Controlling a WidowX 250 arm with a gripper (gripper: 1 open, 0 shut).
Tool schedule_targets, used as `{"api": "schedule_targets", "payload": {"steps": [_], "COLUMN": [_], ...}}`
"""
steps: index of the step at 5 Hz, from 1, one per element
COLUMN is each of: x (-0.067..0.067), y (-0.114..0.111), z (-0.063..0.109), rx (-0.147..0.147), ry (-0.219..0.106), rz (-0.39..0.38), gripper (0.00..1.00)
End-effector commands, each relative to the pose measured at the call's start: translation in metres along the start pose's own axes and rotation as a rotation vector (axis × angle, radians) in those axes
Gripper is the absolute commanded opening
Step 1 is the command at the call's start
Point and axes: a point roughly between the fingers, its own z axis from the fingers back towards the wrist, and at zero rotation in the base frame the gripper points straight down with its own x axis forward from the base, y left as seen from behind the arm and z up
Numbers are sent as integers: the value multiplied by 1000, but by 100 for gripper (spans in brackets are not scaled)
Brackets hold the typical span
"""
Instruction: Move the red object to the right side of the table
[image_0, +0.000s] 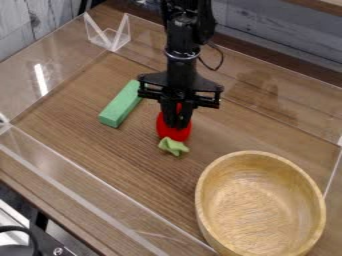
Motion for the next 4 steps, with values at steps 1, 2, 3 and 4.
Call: {"api": "schedule_targets", "payload": {"steps": [1,2,3,4], "x": [12,16,21,25], "y": [-4,-14,-29,-43], "z": [27,44,39,30], "rx": [-44,-85,-97,-98], "ry": [-47,-47,-44,-43], "rz": [7,-1,-14,-29], "gripper": [0,0,0,0]}}
